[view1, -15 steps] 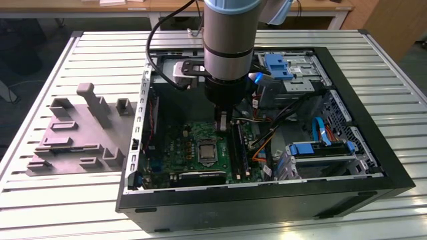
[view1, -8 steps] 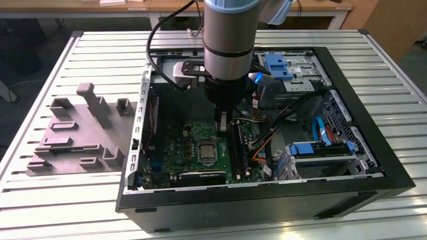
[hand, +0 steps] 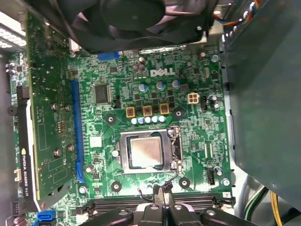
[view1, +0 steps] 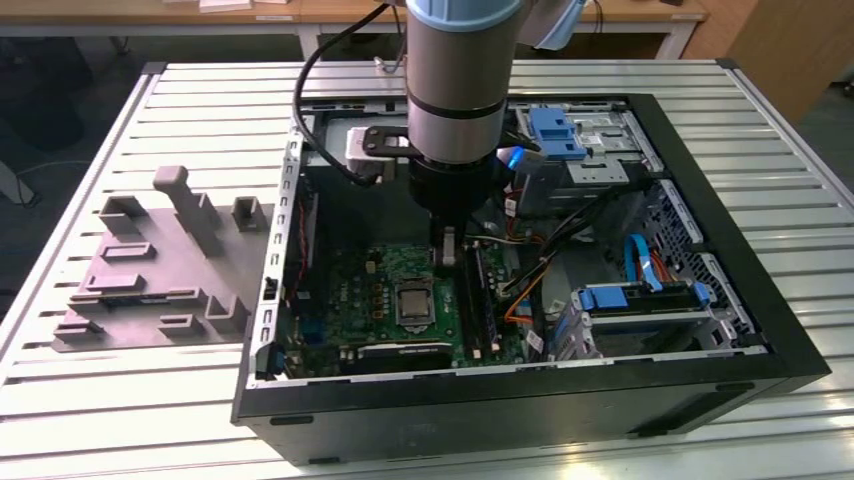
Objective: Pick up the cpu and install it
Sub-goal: 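Install the first cpu locking lever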
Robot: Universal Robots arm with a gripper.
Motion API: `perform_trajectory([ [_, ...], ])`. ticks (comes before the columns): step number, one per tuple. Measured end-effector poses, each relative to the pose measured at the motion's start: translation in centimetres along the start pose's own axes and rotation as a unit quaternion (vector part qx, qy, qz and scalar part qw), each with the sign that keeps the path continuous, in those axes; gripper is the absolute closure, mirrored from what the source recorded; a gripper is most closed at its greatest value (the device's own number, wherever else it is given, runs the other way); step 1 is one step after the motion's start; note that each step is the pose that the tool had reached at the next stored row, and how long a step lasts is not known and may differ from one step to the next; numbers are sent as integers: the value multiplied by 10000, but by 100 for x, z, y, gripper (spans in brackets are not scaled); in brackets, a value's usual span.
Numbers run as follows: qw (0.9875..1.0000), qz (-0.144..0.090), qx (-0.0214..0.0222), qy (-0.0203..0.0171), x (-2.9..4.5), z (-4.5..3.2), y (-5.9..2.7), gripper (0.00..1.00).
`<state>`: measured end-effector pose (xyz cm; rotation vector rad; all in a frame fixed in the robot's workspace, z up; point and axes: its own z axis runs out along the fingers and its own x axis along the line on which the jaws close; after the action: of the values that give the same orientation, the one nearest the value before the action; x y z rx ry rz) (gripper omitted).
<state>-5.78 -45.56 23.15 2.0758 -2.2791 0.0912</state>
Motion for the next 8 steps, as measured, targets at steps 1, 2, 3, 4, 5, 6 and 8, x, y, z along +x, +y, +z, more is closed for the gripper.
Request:
perform_trajectory([
  [1, 10000, -18, 2, -1, 8, 4, 3, 89],
  [2, 10000, -33, 3, -1, 20, 6, 7, 89],
  [3, 10000, -42, 4, 0, 34, 8, 12, 89],
  [4, 10000, -48, 4, 0, 46, 9, 16, 89],
  [5, 10000, -50, 4, 0, 55, 11, 16, 89],
  [6, 10000, -50, 4, 0, 61, 14, 16, 89],
  [8, 10000, -50, 5, -1, 68, 24, 14, 89],
])
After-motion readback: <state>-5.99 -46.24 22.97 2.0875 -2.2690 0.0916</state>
